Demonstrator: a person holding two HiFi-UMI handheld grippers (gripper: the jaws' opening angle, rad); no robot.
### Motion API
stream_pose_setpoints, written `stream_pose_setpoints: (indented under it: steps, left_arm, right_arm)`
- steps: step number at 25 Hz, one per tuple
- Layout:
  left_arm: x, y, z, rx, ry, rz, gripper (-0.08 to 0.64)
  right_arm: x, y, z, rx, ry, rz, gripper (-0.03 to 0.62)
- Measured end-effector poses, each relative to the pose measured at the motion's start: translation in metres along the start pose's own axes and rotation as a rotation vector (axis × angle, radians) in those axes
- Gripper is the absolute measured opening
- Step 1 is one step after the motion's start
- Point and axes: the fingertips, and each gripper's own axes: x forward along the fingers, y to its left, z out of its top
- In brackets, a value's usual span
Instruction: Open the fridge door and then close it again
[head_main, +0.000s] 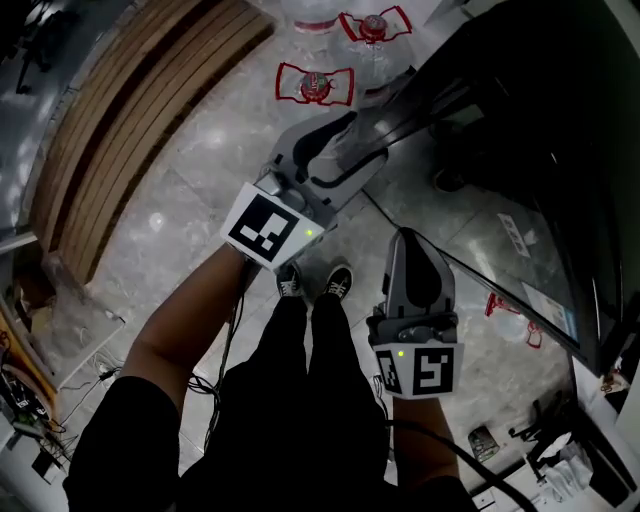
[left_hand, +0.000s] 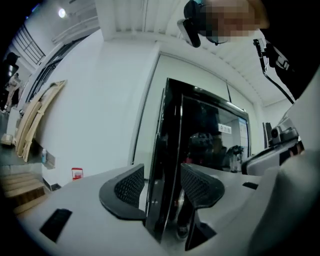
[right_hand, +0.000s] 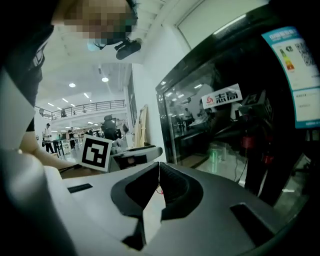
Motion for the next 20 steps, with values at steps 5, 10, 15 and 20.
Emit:
stream_pose_setpoints:
  steps: [5, 10, 15, 20]
  left_arm:
    - [0.028, -0.005, -0.006, 0.045, -0.034, -0.112, 0.229]
    - [0.040, -0.010, -0.010, 0.057, -0.047, -0.140, 0.242]
    - [0.037, -0.009, -0.010, 0.066, -0.037, -0.177, 0.241]
    - [0.036, -0.011, -0.009, 0.071, -0.029, -0.176, 0.213]
  right_arm:
    - [0.005, -0.012, -0.030, 0.037, 0.041, -0.004, 0.015]
    - [0.004, -0.020, -0.048, 0.065, 0.059, -0.013, 0.015]
    - [-0.007, -0.025, -0.061, 0.088, 0.075, -0.026, 0.015]
    - [-0.023, -0.030, -0.071, 0.102, 0.087, -0.044, 0.015]
